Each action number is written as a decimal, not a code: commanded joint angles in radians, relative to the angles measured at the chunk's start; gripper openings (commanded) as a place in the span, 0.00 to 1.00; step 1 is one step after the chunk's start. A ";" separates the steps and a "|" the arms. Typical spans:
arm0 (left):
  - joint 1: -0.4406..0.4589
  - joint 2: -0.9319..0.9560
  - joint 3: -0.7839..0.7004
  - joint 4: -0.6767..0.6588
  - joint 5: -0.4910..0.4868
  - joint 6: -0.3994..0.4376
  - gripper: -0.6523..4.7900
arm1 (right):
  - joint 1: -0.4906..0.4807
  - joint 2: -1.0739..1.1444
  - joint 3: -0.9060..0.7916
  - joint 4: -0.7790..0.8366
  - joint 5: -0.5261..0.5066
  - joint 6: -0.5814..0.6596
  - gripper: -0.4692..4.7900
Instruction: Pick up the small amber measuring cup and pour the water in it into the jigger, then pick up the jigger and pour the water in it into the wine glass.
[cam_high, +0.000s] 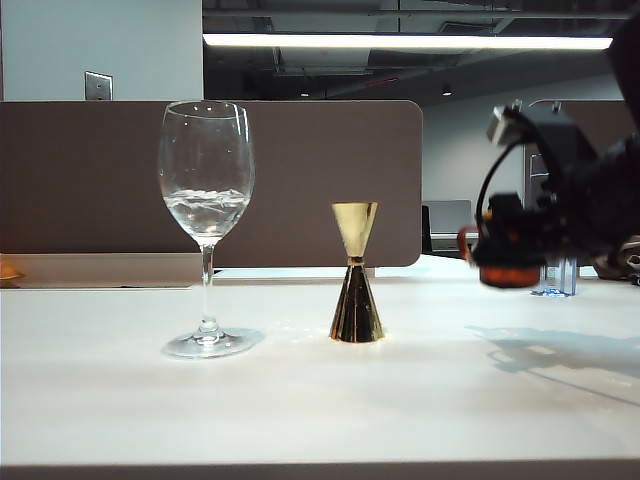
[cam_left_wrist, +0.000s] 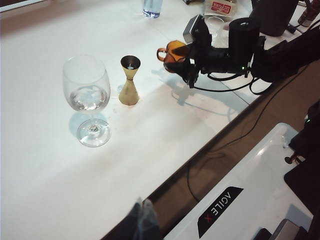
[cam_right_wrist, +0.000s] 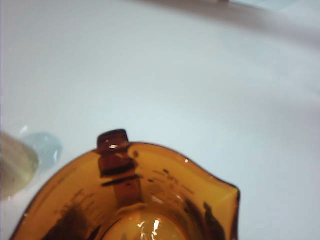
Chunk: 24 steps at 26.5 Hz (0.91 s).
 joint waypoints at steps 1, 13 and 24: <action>0.001 0.000 0.003 -0.006 0.001 0.004 0.12 | 0.002 0.044 -0.024 0.082 0.001 0.037 0.09; 0.001 0.000 0.003 -0.006 0.001 0.004 0.12 | -0.001 0.132 -0.026 0.173 0.206 0.265 0.09; 0.001 0.000 0.003 -0.006 0.001 0.004 0.12 | 0.003 0.218 -0.026 0.228 0.335 0.359 0.09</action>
